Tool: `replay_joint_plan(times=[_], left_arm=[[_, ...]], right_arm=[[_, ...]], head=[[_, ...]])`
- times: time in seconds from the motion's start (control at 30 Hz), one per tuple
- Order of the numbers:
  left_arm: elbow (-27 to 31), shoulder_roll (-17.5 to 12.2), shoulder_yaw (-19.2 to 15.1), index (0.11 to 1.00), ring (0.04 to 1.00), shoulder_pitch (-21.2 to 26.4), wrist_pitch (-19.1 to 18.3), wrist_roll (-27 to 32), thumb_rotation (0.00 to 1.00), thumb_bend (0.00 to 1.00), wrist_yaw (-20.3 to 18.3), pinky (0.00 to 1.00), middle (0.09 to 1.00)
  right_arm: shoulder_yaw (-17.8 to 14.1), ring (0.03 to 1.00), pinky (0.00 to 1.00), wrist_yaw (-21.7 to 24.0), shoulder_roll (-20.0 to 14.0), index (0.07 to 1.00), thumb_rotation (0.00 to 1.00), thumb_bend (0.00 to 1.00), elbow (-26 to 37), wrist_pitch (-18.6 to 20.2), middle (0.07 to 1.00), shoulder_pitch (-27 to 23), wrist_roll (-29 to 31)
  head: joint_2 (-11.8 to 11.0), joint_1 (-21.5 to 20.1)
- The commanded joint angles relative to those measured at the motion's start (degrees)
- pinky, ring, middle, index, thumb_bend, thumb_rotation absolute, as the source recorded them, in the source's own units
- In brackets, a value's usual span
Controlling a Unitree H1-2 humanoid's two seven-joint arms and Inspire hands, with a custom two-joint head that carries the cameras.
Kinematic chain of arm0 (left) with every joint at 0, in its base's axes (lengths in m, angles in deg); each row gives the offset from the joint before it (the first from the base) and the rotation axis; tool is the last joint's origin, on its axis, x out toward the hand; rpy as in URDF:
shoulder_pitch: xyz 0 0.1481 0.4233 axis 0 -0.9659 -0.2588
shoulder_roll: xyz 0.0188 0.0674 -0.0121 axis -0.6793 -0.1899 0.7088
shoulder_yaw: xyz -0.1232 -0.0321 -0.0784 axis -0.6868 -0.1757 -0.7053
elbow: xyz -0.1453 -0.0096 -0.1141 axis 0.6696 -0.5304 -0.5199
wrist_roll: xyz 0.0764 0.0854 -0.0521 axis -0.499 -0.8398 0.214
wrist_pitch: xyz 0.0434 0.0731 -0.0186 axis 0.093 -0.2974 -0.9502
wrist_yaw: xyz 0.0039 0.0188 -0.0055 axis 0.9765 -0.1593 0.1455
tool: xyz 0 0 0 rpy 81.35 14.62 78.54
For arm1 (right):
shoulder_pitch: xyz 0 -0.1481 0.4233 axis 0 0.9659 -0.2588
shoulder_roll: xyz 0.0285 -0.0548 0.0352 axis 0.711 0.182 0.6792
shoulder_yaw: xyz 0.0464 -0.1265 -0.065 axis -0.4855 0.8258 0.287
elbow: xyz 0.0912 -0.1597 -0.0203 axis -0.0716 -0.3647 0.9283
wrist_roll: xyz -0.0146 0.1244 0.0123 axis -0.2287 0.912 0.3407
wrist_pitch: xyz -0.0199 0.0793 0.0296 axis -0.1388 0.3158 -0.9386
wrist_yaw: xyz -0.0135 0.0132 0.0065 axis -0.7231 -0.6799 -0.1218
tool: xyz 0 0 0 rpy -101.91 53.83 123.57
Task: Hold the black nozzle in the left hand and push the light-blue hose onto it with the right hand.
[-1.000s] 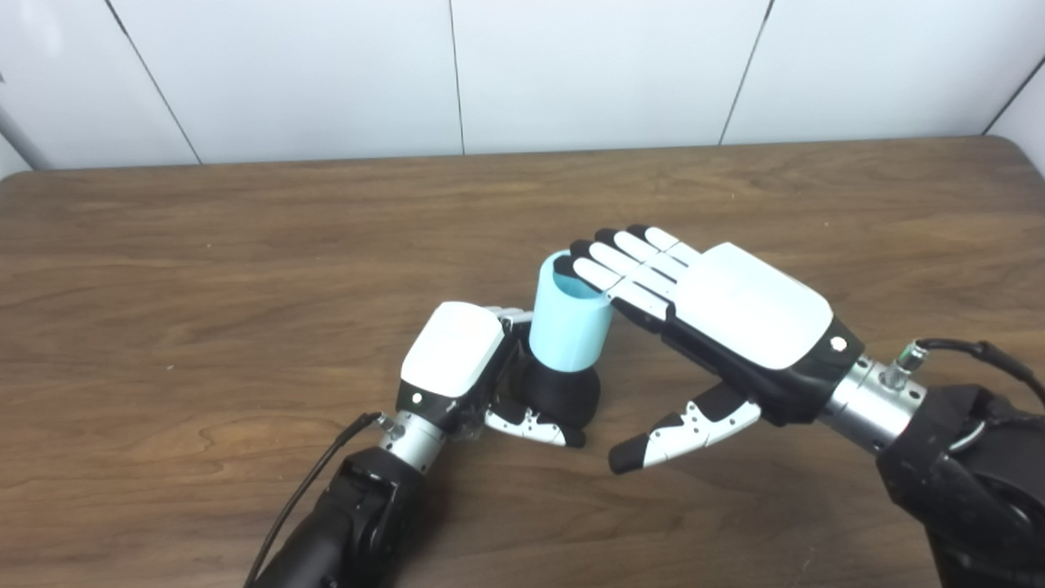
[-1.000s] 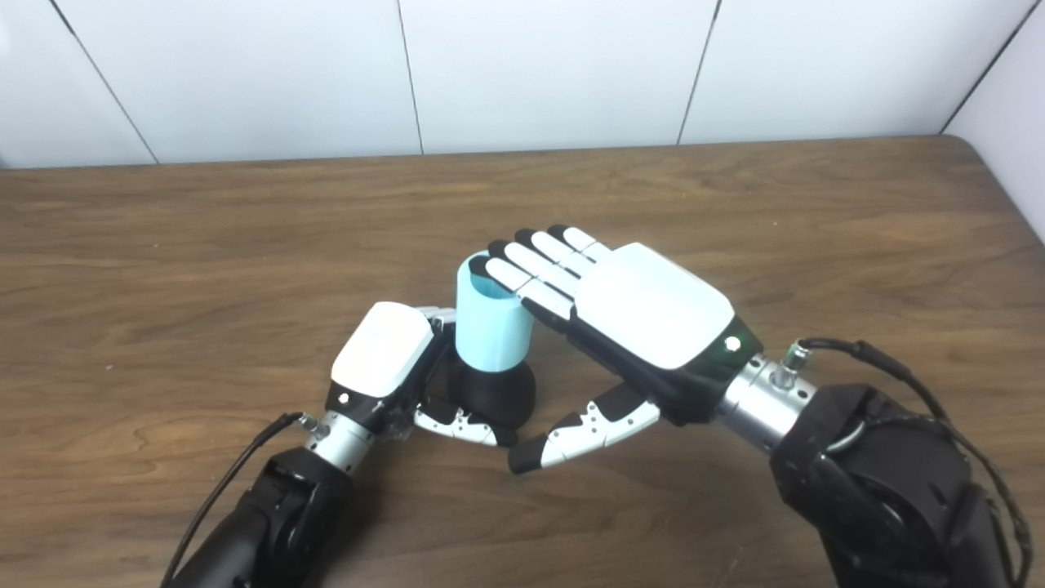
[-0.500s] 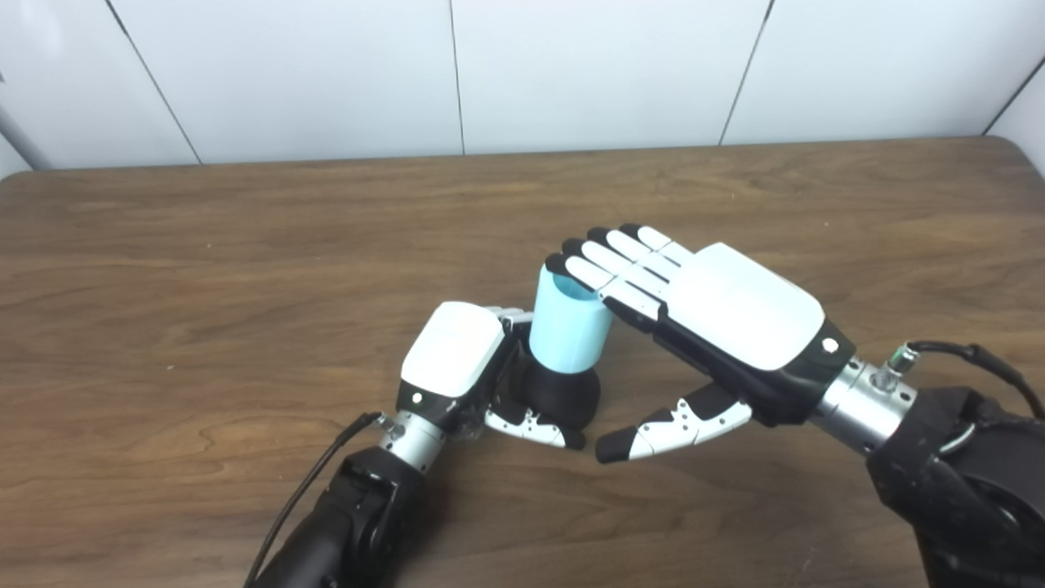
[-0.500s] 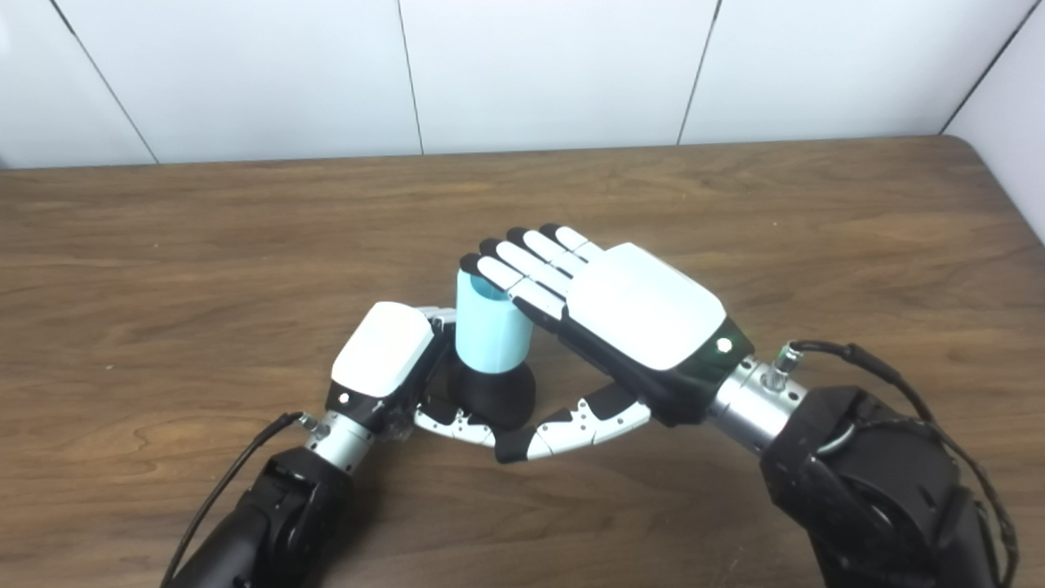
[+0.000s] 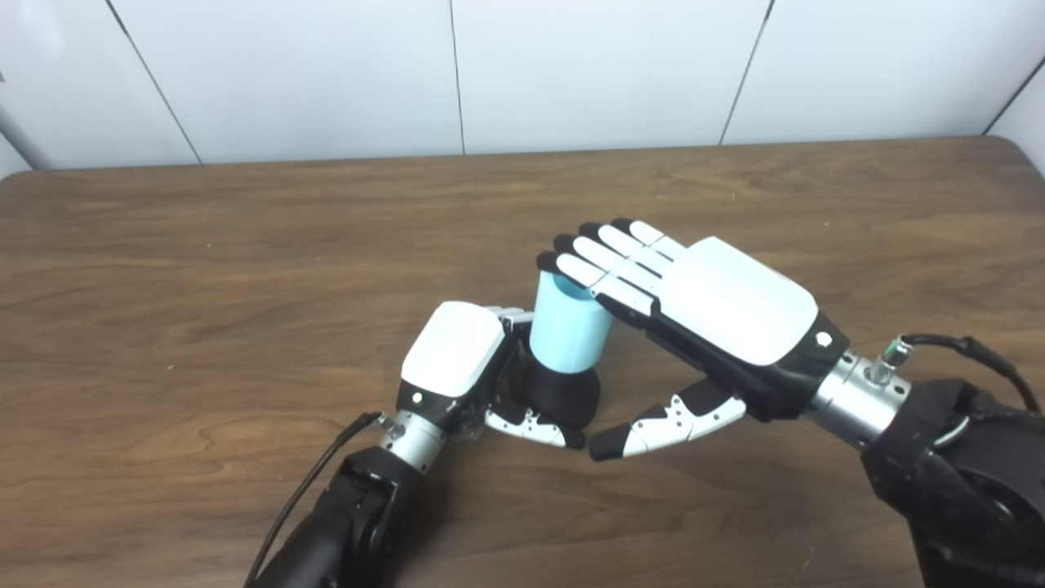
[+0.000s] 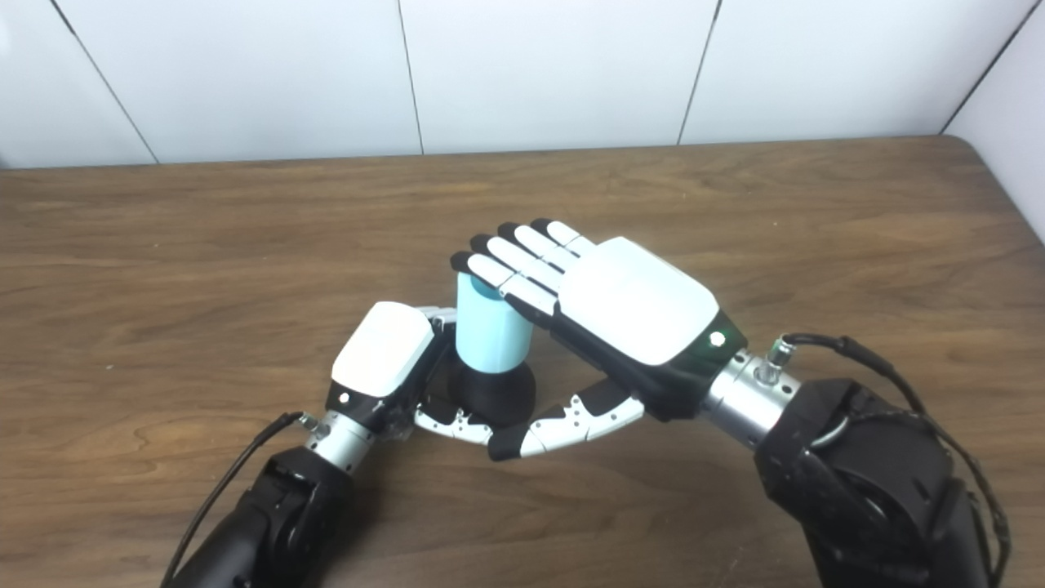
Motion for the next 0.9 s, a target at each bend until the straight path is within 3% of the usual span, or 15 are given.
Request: replay_joint_plan(times=[0.0,0.87], left_arm=[[-5.8,-2.1,3.3,0.434,0.525,-5.6,-3.3,0.1,0.00,0.47,-12.0,0.39,0.526],[-5.4,-2.4,3.4,0.466,0.523,-5.2,-3.6,-0.6,0.00,0.47,-12.6,0.39,0.526]], right_arm=[[-0.3,1.000,1.00,-1.2,0.0,0.967,1.00,0.58,0.9,-0.9,0.998,-1.9,-0.4],[2.6,1.000,0.96,0.2,-1.1,0.959,1.00,0.58,-2.7,-1.1,0.970,2.1,-2.7]], head=[[0.1,0.0],[0.2,-0.1]])
